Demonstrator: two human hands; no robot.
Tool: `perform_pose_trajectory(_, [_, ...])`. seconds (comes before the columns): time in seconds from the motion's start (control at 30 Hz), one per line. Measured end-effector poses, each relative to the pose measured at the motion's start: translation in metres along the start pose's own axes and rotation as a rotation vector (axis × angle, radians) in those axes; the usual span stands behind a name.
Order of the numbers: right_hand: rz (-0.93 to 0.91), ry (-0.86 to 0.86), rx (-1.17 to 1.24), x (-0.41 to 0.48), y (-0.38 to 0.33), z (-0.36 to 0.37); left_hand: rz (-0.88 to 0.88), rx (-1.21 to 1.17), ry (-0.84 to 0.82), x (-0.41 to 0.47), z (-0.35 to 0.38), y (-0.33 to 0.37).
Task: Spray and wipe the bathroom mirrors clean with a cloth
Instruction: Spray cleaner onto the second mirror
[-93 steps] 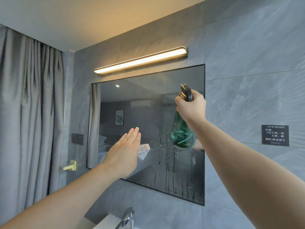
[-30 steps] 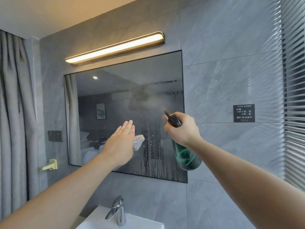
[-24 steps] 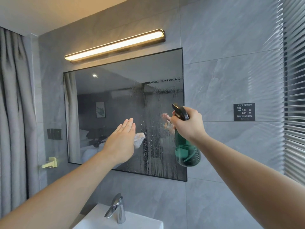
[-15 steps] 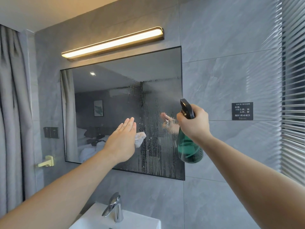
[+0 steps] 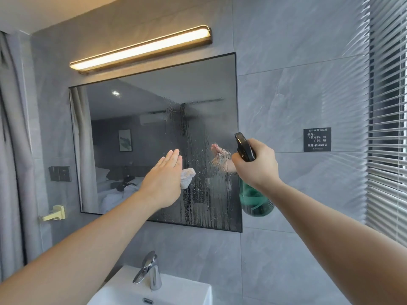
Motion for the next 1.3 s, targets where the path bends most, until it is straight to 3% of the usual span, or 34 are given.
perform_pose_trajectory(0.23, [0.108, -0.102, 0.210, -0.007, 0.017, 0.013, 0.012, -0.007, -0.014, 0.000, 0.008, 0.005])
perform_pose_trajectory(0.73, [0.005, -0.225, -0.028, -0.034, 0.028, 0.043, 0.011, -0.014, -0.035, -0.001, 0.020, 0.004])
perform_pose_trajectory(1.3, [0.092, -0.477, -0.004, -0.089, 0.069, 0.097, -0.006, -0.004, -0.110, -0.019, 0.048, 0.002])
Point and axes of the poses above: each hand's wrist, its own x-axis towards the middle knuckle, its own z-axis out of the palm, y = z × x, the point moved 10 cm from there along x, towards the middle knuckle, and after that the axes turned 1 degree about -x, right-handed, at the moved point
